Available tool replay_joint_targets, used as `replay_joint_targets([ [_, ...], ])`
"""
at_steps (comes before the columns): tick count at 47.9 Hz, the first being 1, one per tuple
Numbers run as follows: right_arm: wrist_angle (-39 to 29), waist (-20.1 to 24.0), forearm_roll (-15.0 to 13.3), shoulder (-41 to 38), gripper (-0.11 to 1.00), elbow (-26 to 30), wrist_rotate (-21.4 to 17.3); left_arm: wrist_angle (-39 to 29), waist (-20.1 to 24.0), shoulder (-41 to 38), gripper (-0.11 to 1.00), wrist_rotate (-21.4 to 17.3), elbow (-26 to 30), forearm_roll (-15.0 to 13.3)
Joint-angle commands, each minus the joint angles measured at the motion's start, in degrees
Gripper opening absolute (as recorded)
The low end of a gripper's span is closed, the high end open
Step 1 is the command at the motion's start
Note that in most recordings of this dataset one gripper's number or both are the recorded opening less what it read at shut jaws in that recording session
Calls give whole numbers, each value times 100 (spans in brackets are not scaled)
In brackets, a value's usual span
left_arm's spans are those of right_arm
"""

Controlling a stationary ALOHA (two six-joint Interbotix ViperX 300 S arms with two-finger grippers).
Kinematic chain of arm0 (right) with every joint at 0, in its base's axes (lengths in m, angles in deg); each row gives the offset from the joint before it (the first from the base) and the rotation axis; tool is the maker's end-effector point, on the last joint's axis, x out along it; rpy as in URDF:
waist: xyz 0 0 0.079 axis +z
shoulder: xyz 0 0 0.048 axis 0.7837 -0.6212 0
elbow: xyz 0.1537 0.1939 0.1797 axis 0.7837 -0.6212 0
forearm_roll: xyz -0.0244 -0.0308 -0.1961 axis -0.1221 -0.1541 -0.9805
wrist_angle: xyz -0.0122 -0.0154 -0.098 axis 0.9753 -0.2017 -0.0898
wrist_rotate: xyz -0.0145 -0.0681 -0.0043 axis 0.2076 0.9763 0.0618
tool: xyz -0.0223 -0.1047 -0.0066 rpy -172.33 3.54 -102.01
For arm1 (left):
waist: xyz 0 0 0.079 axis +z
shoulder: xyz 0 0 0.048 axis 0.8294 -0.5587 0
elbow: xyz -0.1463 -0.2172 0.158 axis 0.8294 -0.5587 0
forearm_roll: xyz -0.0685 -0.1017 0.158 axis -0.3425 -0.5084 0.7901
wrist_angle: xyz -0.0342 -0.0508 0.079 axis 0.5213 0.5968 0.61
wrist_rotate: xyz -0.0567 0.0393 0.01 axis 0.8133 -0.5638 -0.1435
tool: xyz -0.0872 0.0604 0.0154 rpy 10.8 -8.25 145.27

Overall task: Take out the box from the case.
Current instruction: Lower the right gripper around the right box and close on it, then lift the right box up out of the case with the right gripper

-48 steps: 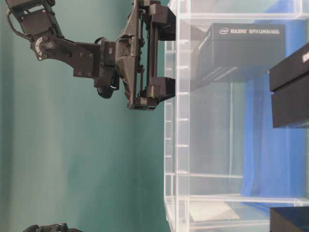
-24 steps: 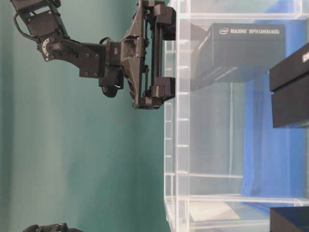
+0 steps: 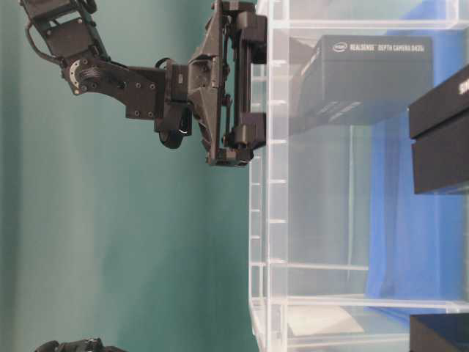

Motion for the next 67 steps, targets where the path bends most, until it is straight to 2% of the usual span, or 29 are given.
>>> replay_joint_targets([
  [1, 26, 9, -26, 79, 67, 53, 9, 18, 18, 70, 98, -9, 114, 18],
  [2, 26, 9, -18, 88, 64, 53, 9, 18, 18, 62, 98, -9, 114, 18],
  [37, -53, 9, -26, 193, 64, 141, 9, 18, 9, 70, 98, 9, 105, 9],
  [52, -519, 9, -26, 448, 64, 360, 9, 18, 0, 70, 98, 18, 114, 9],
  [67, -1195, 9, -53, 633, 64, 879, 26, 18, -18, 70, 98, 9, 114, 0],
])
